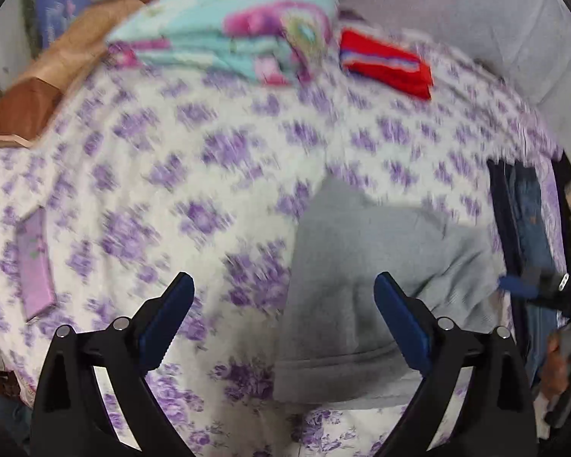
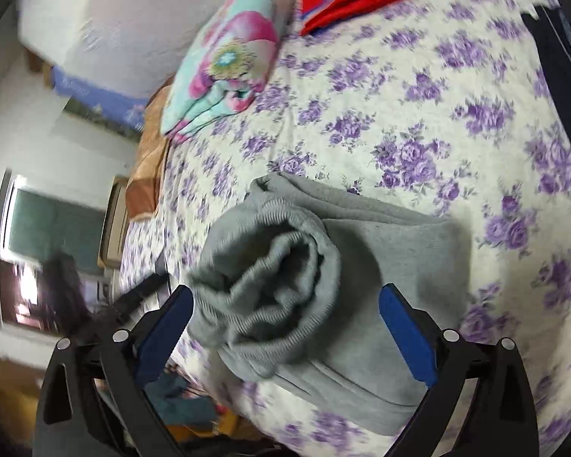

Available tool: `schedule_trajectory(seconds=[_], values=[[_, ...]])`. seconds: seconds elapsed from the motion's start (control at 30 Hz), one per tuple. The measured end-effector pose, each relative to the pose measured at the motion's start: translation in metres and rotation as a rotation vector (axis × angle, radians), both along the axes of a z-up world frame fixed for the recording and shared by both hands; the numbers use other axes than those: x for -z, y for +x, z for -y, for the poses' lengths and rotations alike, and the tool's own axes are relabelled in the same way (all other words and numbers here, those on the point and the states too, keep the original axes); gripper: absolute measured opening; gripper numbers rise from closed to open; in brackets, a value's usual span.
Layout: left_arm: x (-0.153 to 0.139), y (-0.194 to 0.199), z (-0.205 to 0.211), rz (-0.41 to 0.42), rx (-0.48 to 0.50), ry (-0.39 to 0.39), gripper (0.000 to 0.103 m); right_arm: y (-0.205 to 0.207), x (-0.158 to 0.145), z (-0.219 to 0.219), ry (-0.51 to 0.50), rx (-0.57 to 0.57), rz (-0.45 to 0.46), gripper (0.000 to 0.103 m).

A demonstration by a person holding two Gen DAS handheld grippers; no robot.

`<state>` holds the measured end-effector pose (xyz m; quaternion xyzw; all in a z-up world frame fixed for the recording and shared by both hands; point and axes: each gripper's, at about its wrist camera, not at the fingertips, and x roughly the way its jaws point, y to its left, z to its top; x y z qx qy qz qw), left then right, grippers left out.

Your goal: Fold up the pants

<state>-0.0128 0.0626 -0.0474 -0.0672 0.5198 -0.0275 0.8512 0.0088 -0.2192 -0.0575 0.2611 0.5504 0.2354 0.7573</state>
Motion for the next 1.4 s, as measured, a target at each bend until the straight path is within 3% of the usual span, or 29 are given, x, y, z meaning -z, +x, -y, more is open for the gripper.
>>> schedule_trajectory(seconds=[0.17,0.27,0.43,0.53,0.63,0.67,0.73,0.8,1.03,1.13,1.27,1.33,1.4], values=[[0.036,-0.003,0.043,-0.077,0.135,0.042,0.091,0.005,0.003,-0.012,0.029,0.021,-0.078,0.099],[0.045,-0.006,0.060,-0.095,0.216,0.016,0.091,0.007,0.005,-0.017,0.012,0.037,-0.106,0.099],[0.057,-0.001,0.063,-0.135,0.252,-0.033,0.091,0.004,0.021,-0.022,-0.189,0.059,-0.158,0.099],[0.060,0.001,0.060,-0.149,0.267,-0.061,0.091,0.000,0.035,-0.027,-0.175,0.036,-0.196,0.099],[0.061,0.001,0.063,-0.147,0.289,-0.054,0.091,0.004,0.051,-0.043,-0.191,-0.008,-0.213,0.074],[0.062,0.002,0.063,-0.152,0.294,-0.051,0.091,0.005,0.056,-0.050,-0.171,-0.031,-0.206,0.055],[0.067,0.007,0.061,-0.172,0.282,-0.029,0.091,0.006,0.059,-0.058,-0.173,-0.053,-0.194,0.046],[0.064,0.009,0.054,-0.167,0.274,-0.058,0.091,0.004,0.049,-0.062,-0.187,-0.071,-0.148,0.038],[-0.011,0.003,0.013,0.004,0.244,-0.183,0.091,-0.028,-0.045,-0.055,-0.071,-0.177,0.144,0.032],[-0.029,0.003,0.019,0.050,0.259,-0.200,0.092,-0.040,-0.062,-0.025,-0.060,-0.161,0.161,0.032],[-0.013,0.009,0.050,0.004,0.306,-0.163,0.092,-0.046,-0.039,0.025,-0.056,-0.061,0.066,0.033],[0.012,0.012,0.075,-0.059,0.351,-0.148,0.092,-0.044,-0.003,0.044,-0.069,-0.017,-0.001,0.036],[0.045,0.016,0.100,-0.136,0.374,-0.065,0.094,-0.038,0.043,0.055,-0.111,0.034,-0.082,0.046]])
